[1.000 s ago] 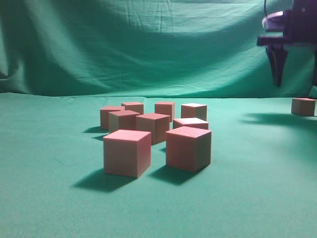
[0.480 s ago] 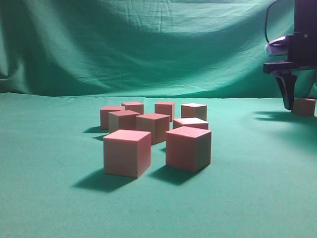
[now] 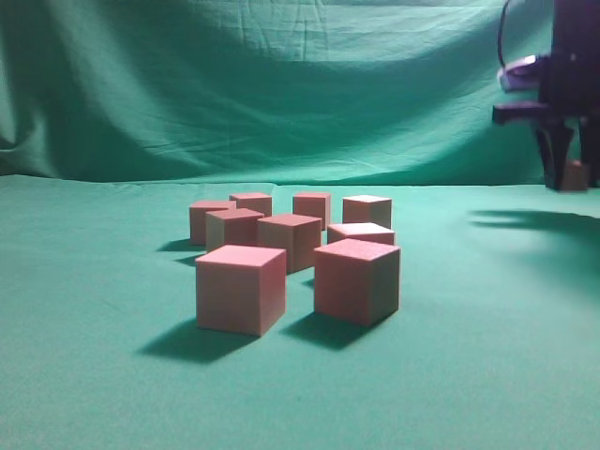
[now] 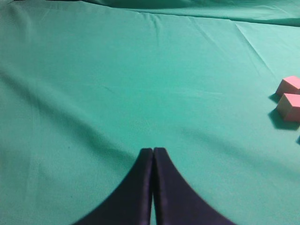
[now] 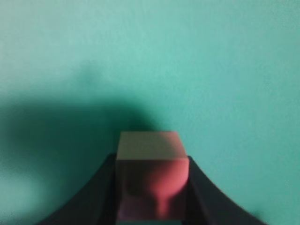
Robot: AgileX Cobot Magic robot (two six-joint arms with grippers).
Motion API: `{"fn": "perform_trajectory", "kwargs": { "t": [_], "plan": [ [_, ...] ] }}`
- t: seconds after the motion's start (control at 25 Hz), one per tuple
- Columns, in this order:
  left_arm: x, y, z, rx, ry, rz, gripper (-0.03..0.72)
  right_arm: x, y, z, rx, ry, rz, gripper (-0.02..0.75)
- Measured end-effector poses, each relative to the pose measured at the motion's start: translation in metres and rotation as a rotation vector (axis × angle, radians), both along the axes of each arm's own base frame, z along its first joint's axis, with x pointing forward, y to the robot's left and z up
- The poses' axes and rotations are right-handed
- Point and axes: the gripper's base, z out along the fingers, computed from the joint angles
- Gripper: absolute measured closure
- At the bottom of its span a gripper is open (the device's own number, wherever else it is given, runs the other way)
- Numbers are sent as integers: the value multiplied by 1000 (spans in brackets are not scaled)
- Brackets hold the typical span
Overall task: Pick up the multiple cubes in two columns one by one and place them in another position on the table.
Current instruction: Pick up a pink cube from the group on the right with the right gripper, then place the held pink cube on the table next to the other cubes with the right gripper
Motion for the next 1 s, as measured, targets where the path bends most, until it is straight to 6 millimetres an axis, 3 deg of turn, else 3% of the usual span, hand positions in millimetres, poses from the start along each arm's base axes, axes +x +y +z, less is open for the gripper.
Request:
{"fn": "perform_trajectory", "kwargs": {
  "t": [0.16, 0.28, 0.44, 0.56, 0.72, 0.84, 1.0],
  "plan": [
    [0, 0, 0, 0, 0, 0, 688, -6, 7, 62, 63, -144, 30, 479],
    [0, 0, 0, 0, 0, 0, 688, -24, 21, 115, 96, -255, 66, 479],
    [0, 0, 0, 0, 0, 0, 688, -58, 60, 169, 165, -355, 162, 479],
    [0, 0, 0, 0, 0, 0, 688, -88, 106, 189, 204, -380, 280, 479],
    [0, 0, 0, 0, 0, 0, 688, -126, 167, 176, 224, -302, 447, 479],
    [0, 0, 0, 0, 0, 0, 688, -158, 210, 150, 213, -202, 572, 479],
    [0, 0, 0, 0, 0, 0, 688, -198, 247, 110, 183, -94, 697, 479]
  ]
}}
